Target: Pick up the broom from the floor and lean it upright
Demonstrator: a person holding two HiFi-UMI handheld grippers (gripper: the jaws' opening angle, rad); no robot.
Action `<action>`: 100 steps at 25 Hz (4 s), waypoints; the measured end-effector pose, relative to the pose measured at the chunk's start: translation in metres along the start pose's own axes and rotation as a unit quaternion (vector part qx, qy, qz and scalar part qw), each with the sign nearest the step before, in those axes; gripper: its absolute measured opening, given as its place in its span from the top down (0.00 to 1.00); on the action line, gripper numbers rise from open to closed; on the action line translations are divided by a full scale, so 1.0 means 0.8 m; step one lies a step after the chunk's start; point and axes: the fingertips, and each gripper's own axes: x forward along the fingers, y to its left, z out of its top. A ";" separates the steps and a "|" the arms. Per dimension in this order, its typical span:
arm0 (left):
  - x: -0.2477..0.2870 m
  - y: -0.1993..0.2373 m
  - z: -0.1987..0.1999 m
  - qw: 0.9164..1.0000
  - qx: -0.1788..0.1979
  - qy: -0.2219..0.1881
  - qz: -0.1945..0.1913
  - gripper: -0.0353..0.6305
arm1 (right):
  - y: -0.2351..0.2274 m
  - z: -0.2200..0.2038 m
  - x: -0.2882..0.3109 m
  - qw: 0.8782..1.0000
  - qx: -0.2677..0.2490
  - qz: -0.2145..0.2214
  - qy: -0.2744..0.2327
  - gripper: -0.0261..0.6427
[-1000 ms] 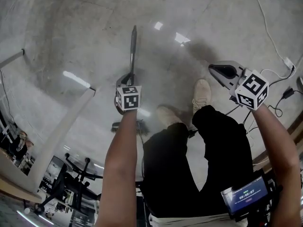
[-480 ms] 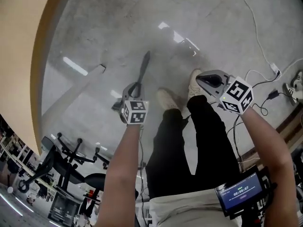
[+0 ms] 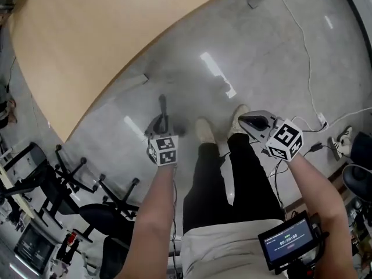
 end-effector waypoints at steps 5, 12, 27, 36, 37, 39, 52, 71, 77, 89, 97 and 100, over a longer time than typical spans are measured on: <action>-0.034 0.064 -0.009 0.989 -0.133 -0.026 0.060 0.83 | 0.041 0.050 0.031 0.999 -0.030 0.027 0.006 0.93; -0.070 0.105 -0.016 0.961 -0.251 -0.052 0.103 0.83 | 0.098 0.101 0.075 0.994 -0.071 0.086 0.016 0.93; -0.076 0.180 -0.007 0.919 -0.343 -0.077 0.178 0.83 | 0.103 0.114 0.102 0.990 -0.079 0.107 0.041 0.93; -0.076 0.194 -0.012 0.920 -0.336 -0.072 0.186 0.83 | 0.095 0.108 0.098 0.990 -0.078 0.102 0.051 0.93; -0.075 0.194 -0.011 0.921 -0.335 -0.071 0.185 0.83 | 0.096 0.108 0.099 0.990 -0.079 0.103 0.051 0.93; -0.075 0.194 -0.011 0.923 -0.332 -0.069 0.184 0.82 | 0.096 0.108 0.099 0.990 -0.079 0.104 0.052 0.93; -0.098 0.194 -0.001 0.936 -0.293 -0.081 0.175 0.73 | 0.093 0.113 0.097 0.989 -0.095 0.099 0.058 0.93; -0.386 0.006 0.007 0.924 -0.293 -0.180 0.170 0.92 | 0.122 0.087 -0.040 0.979 -0.138 0.121 0.085 0.93; -0.456 -0.035 -0.014 0.934 -0.255 -0.171 0.181 0.92 | 0.155 0.135 -0.057 0.973 -0.175 0.135 0.070 0.93; -0.577 -0.057 -0.021 0.892 -0.323 -0.277 0.154 0.92 | 0.296 0.184 -0.083 0.949 -0.233 0.211 0.021 0.93; -0.599 -0.089 -0.022 0.913 -0.269 -0.287 0.112 0.92 | 0.380 0.193 -0.121 0.938 -0.255 0.230 -0.042 0.93; -0.600 -0.091 -0.026 0.918 -0.257 -0.288 0.089 0.92 | 0.391 0.180 -0.125 0.940 -0.263 0.212 -0.046 0.93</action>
